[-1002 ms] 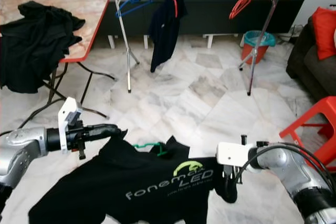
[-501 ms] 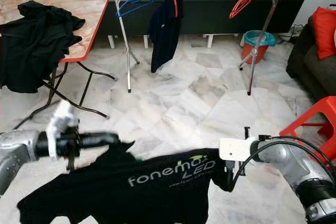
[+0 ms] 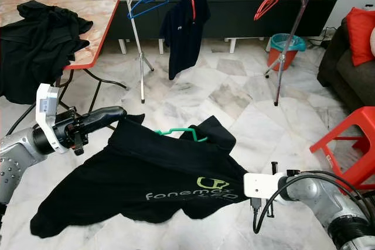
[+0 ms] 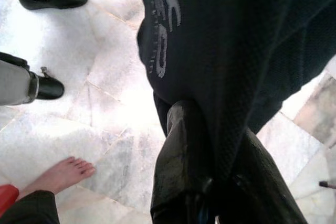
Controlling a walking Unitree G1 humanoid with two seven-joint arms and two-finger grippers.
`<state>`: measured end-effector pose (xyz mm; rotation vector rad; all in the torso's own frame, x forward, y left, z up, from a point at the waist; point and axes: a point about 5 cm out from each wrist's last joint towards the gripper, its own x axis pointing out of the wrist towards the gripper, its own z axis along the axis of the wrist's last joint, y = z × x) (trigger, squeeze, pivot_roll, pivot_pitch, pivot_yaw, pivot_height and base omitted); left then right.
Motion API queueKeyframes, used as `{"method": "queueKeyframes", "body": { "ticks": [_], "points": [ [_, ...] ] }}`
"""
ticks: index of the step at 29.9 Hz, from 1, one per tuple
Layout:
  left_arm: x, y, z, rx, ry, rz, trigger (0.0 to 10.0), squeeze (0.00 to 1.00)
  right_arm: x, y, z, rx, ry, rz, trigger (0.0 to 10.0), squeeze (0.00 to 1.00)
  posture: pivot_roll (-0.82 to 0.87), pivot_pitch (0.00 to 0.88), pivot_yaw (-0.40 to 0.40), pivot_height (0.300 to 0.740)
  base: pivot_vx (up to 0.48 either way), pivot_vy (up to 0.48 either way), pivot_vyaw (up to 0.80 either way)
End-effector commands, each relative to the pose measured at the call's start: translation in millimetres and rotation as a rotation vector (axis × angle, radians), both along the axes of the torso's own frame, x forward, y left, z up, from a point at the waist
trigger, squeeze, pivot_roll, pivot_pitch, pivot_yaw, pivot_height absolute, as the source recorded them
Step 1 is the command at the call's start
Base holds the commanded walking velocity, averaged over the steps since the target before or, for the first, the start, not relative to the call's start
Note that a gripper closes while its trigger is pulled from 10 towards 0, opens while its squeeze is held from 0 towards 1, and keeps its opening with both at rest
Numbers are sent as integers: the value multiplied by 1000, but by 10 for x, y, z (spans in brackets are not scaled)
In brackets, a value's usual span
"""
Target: Hang hanger
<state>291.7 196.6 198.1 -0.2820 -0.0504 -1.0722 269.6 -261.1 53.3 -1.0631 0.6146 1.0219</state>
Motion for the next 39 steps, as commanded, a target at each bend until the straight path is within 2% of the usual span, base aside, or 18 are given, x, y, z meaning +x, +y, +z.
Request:
{"method": "queueKeyframes", "body": {
  "ticks": [1,3,5,11,12,13,14,15,16,17,23,29,31,35,36,37,38,39],
  "points": [
    [75,85,165,-58,-56,80,10000,0,-52,-4,-64,6,25,-13,0,0,119,0,-14,740,0,0,0],
    [169,109,209,-107,-74,169,10000,0,-88,98,-136,49,43,-16,0,0,120,0,-14,740,0,0,0],
    [176,108,216,-113,-78,173,10000,0,-97,127,-152,64,47,-17,0,0,120,0,-14,740,0,0,0],
    [131,-3,159,-62,-58,94,10000,0,-46,247,-115,146,5,-28,0,0,114,0,-11,740,0,0,0],
    [128,-17,146,-50,-58,88,10000,0,-9,259,-84,163,-21,-41,2706,0,115,0,-12,740,0,0,0],
    [127,-27,137,-42,-57,85,10000,0,15,267,-63,175,-38,-51,2706,0,115,0,-12,740,0,0,0],
    [122,-44,119,-30,-54,77,10000,0,59,291,-20,213,-61,-72,10000,0,115,0,-13,740,0,0,0],
    [113,-73,86,-12,-46,65,10000,0,125,337,60,281,-97,-98,10000,804,114,0,-12,740,0,0,0],
    [109,-85,72,-5,-43,60,10000,0,149,357,94,308,-111,-104,10000,804,114,0,-12,740,0,0,0],
    [105,-94,62,1,-42,55,10000,0,161,368,113,325,-116,-107,10000,1000,115,0,-13,740,0,0,0],
    [76,-144,-24,68,-28,25,10000,0,225,441,257,457,-131,-125,10000,1000,116,0,-16,740,0,0,0],
    [40,-195,-79,89,-17,0,10000,0,244,499,326,542,-152,-151,10000,1000,114,0,-18,740,0,0,0],
    [26,-210,-110,96,-13,-3,10000,0,274,544,353,564,-238,-180,10000,1000,114,0,-20,740,0,0,0],
    [3,-240,-123,100,-10,-16,10000,0,245,733,328,695,-295,-239,10000,1000,113,0,-17,740,0,0,0],
    [2,-243,-123,100,-10,-17,10000,0,235,763,320,715,-293,-246,10000,910,112,0,-15,740,0,0,0],
    [0,-244,-123,100,-10,-17,10000,0,227,780,317,727,-289,-249,10000,910,111,0,-14,740,0,0,0],
    [-1,-247,-124,100,-9,-19,10000,0,207,816,293,747,-281,-254,10000,0,108,0,-13,740,0,0,0],
    [-3,-250,-125,101,-9,-21,10000,0,191,840,278,760,-276,-260,10000,0,108,0,-13,740,0,0,0]
  ]
}}
